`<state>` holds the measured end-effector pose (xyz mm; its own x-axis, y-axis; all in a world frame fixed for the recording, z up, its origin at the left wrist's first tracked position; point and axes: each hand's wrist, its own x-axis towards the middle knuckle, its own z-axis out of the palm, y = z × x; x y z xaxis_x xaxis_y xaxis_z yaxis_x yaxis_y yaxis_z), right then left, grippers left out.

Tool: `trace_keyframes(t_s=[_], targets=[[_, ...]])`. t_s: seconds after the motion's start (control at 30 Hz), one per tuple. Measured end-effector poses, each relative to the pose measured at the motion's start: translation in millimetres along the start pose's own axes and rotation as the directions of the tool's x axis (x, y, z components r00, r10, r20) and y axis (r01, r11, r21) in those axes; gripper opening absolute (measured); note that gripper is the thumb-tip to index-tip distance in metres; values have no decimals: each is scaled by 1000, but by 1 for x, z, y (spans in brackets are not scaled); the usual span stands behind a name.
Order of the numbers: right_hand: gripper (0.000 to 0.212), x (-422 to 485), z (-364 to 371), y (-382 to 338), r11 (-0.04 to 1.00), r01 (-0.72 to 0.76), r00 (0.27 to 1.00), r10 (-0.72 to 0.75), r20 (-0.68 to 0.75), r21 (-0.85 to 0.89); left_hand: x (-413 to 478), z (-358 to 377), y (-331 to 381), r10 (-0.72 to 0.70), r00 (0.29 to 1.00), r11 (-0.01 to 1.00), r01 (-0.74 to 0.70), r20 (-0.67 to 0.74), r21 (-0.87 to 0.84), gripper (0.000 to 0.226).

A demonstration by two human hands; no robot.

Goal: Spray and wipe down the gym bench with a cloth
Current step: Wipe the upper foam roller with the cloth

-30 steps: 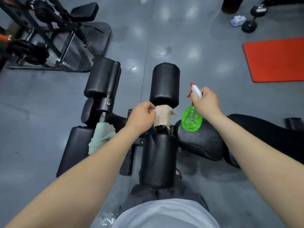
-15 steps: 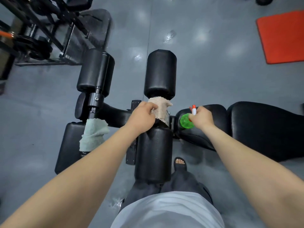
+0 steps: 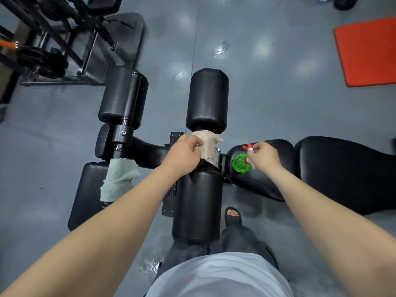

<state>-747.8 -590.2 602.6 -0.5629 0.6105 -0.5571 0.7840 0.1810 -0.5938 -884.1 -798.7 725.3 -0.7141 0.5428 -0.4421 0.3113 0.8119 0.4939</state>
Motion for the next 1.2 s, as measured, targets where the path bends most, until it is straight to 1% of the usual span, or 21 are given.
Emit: trace_keyframes(t_s=[0.1,0.2,0.3,0.37,0.43,0.53,0.6,0.7,0.83,0.9,0.97,1.07,1.13,1.2], targets=[[20,-12,-12,-21,993,111,988,-108,-109,25,-5,-7,-4,6,1000,1000,-6,-5,-24,37],[10,-27,-18,-60,962,267,957,-257,-135,61,-13,-23,-8,-20,993,999,14,-117,-53,34],[6,-50,-7,-113,886,451,893,-446,-62,112,-31,-48,-21,-55,965,998,42,-255,-56,22],[6,-65,9,-144,833,538,840,-543,5,127,-46,-65,-30,-72,936,996,50,-345,-74,16],[5,-77,29,-170,783,608,782,-619,72,130,-63,-80,-42,-110,906,992,74,-410,-103,11],[3,-96,63,-202,716,680,685,-698,209,158,-88,-101,-70,-209,860,977,165,-465,-135,5],[4,-106,82,-217,681,715,626,-724,290,157,-102,-108,-88,-267,843,963,246,-468,-107,9],[12,-114,105,-234,620,772,536,-754,380,142,-115,-110,-109,-333,839,935,352,-430,-36,15],[33,-120,123,-243,491,857,356,-784,509,158,-126,-112,-119,-336,860,927,374,-383,27,46],[39,-123,131,-247,424,896,288,-780,556,131,-129,-114,-126,-353,871,916,396,-342,63,49],[37,-126,139,-251,354,932,255,-799,544,83,-131,-116,-133,-380,876,908,415,-298,61,50],[24,-125,144,-255,272,961,218,-863,456,54,-132,-122,-138,-395,882,911,412,-257,12,53],[12,-123,141,-259,230,972,192,-895,402,49,-132,-129,-138,-383,890,921,388,-248,-27,43],[6,-123,135,-265,242,968,200,-907,369,70,-129,-136,-141,-353,905,935,353,-237,-44,27]])
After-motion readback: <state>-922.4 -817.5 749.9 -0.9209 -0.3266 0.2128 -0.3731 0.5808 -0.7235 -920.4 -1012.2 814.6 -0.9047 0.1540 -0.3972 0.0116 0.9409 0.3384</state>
